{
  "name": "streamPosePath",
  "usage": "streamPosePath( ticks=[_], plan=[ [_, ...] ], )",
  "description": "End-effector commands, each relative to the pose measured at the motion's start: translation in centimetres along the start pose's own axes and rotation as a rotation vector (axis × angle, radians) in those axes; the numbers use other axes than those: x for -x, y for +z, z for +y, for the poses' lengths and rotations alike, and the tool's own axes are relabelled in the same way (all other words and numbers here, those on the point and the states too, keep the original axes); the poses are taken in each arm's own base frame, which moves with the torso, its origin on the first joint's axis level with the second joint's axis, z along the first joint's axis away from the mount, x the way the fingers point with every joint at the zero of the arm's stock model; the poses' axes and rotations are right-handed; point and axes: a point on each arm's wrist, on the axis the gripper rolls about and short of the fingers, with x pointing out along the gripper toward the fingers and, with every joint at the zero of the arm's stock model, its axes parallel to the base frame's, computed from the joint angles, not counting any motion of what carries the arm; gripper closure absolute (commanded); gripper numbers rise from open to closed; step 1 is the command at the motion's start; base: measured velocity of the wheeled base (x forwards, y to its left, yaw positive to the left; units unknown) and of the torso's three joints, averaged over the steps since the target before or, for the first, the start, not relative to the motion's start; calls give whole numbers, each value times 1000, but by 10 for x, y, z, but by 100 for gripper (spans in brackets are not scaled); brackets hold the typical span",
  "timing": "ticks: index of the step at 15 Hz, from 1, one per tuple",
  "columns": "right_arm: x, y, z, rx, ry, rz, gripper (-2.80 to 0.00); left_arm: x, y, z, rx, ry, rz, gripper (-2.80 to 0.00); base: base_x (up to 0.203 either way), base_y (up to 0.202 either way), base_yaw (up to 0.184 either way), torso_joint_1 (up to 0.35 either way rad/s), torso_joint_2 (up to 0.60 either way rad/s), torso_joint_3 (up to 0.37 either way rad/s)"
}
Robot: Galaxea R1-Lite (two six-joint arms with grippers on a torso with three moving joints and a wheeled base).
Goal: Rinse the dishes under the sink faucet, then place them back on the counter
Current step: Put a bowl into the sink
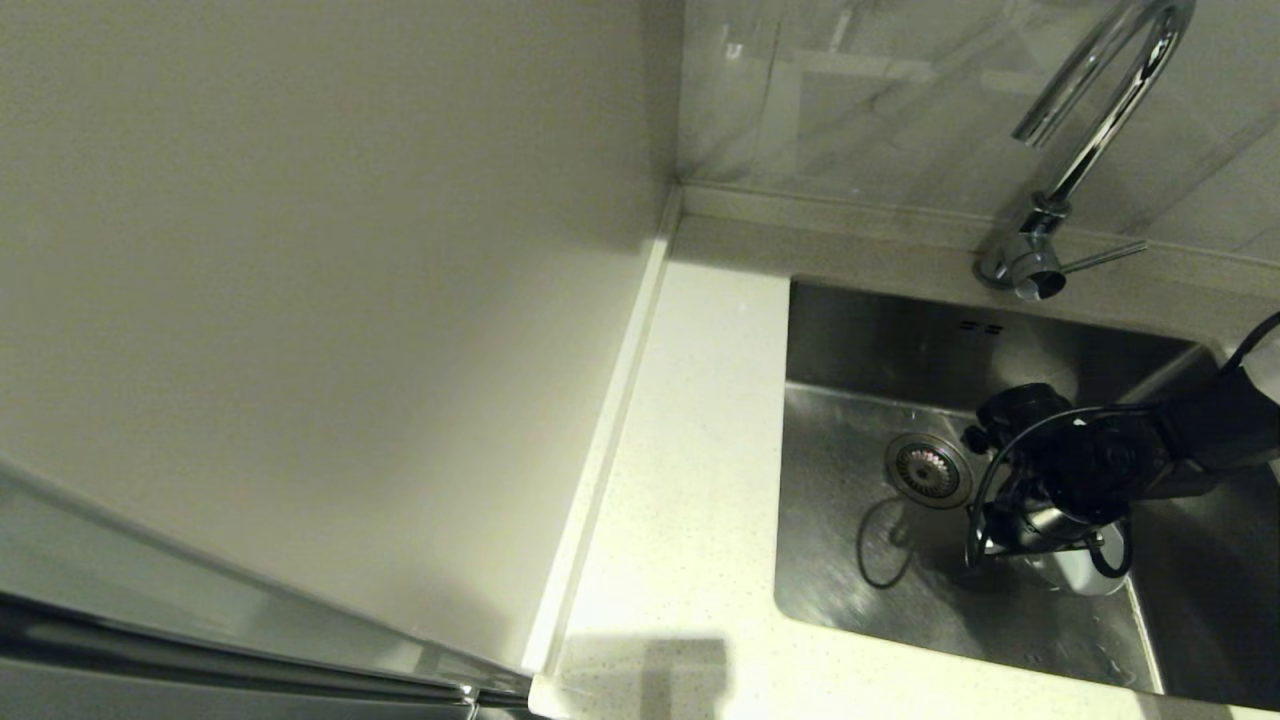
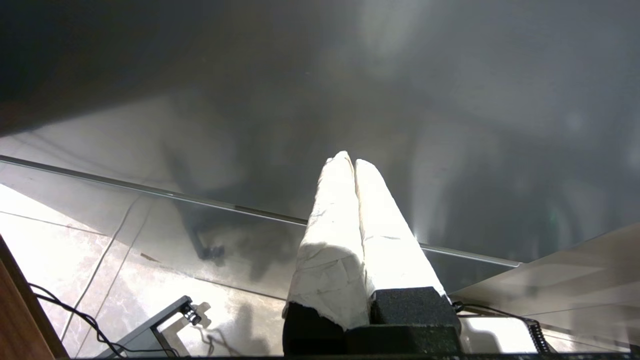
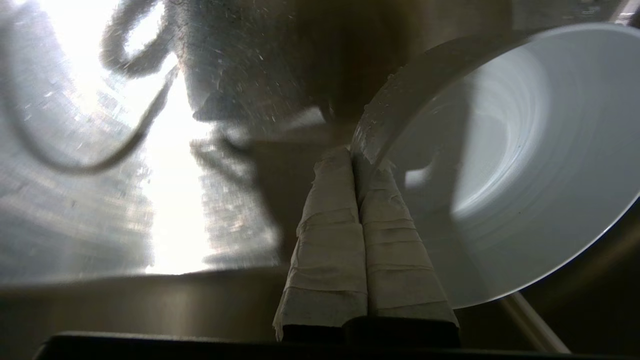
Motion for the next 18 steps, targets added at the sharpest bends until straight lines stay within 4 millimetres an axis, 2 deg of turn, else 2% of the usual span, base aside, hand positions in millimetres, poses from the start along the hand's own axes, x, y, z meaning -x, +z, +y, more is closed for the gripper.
streamPosePath(
  ticks=[1, 7, 8, 11, 14, 16, 18],
  plan=[
    [-22, -2, 7, 13, -5, 44, 0, 0, 0, 0, 1, 0, -3, 0, 0, 0, 0, 0, 0, 0],
    [-39, 11, 14, -22, -20, 25, 0, 0, 0, 0, 1, 1, -4, 0, 0, 0, 0, 0, 0, 0],
    [-40, 13, 14, -24, -23, 21, -280, 0, 0, 0, 1, 1, -4, 0, 0, 0, 0, 0, 0, 0],
    [-38, 16, 14, -31, -25, 9, -280, 0, 0, 0, 1, 1, -3, 0, 0, 0, 0, 0, 0, 0],
    [-19, 20, 7, -45, -30, -30, -280, 0, 0, 0, 0, 1, -5, 0, 0, 0, 0, 0, 0, 0],
    [17, 26, -4, -102, -30, -99, -280, 0, 0, 0, 1, 0, -3, 0, 0, 0, 0, 0, 0, 0],
    [80, 25, -23, -185, -30, -186, -280, 0, 0, 0, 1, 0, -4, 0, 0, 0, 0, 0, 0, 0]
  ],
)
